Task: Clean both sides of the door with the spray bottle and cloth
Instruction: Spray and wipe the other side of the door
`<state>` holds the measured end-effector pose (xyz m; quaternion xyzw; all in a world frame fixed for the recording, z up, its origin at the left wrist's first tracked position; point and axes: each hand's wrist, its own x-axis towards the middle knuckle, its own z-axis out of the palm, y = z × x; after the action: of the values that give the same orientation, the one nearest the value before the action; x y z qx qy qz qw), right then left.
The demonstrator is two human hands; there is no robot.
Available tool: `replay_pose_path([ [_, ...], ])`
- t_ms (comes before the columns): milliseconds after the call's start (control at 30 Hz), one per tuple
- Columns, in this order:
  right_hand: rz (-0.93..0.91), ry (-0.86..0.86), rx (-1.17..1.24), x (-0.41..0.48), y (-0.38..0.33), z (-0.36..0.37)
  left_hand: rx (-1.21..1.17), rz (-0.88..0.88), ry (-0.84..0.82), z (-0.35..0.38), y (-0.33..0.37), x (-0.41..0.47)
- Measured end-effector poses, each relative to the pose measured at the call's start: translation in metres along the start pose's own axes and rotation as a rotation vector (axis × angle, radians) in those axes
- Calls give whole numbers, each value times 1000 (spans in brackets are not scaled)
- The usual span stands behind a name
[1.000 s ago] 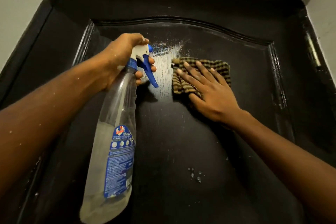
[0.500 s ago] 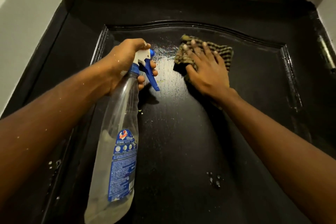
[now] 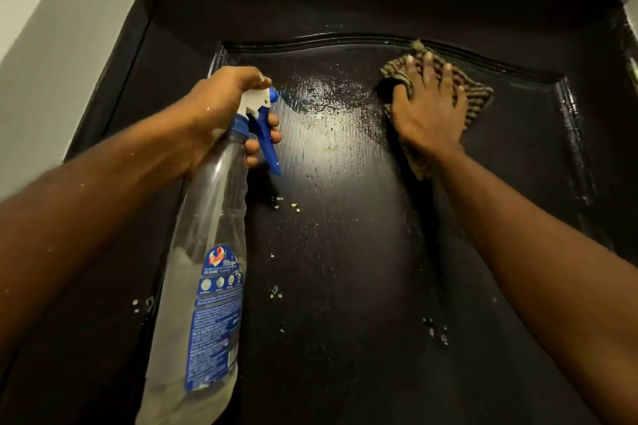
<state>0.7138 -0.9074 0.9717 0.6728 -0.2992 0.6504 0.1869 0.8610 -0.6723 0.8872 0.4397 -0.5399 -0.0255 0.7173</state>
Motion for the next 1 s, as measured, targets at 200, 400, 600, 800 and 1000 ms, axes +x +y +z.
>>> replay_pose_path([
  [200,-498,-112,-80,-47,-82,30,-9,-2,0,-34,-1,-7],
  [400,-652,-141,-112,-151,-21,29,0,14,8,-51,-1,-11],
  [600,-188,-32,-67,-102,-8,14,0,-19,-22,-60,-6,-11],
  [800,-277,-85,-89,-55,-93,31,-14,6,-42,-63,-6,-9],
  [1000,-610,-171,-129,-133,-54,31,-15,4,-54,-74,-5,-14],
])
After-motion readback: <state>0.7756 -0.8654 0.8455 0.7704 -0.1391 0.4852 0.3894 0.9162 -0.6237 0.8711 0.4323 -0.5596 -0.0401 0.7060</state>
